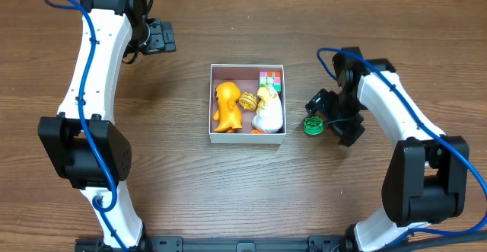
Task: Pack container
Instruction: 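Move the right gripper toward the green round toy, then lower the right gripper over the green round toy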
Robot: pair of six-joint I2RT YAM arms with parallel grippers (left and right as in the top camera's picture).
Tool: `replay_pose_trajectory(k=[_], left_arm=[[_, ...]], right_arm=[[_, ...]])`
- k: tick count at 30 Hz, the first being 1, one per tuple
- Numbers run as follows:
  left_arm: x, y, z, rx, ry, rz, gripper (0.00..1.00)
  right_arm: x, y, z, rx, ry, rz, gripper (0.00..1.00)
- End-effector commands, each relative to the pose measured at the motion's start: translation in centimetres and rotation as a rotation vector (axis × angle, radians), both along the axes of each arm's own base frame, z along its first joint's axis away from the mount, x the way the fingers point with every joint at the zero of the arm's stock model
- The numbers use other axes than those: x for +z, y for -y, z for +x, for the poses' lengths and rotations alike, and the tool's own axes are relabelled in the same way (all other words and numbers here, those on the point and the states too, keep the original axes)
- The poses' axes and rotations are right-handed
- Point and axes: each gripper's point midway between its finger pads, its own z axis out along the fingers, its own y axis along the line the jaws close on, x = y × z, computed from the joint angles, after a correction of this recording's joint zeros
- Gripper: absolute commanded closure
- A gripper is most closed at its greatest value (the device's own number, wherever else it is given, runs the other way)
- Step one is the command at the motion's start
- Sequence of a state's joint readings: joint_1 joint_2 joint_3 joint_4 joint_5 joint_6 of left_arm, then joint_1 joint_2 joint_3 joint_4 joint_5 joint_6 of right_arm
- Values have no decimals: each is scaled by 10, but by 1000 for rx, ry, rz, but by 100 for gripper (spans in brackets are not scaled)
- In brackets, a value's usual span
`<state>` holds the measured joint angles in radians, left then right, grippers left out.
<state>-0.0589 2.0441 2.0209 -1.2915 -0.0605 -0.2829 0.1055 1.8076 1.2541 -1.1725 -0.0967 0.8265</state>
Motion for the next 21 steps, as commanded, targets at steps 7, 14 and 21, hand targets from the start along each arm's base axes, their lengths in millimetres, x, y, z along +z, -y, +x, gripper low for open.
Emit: replay_pose_trajectory(k=[7,14,21], left_arm=[[7,2,1,10,18,-13,0],[7,2,1,10,18,-13,0],[7,2,1,10,19,-13,0]], right_arm=[[-5,-11,1,-173,0,37,0],[-5,-11,5,-245,5,32,0],[-6,-6,6,-240,17,3,0]])
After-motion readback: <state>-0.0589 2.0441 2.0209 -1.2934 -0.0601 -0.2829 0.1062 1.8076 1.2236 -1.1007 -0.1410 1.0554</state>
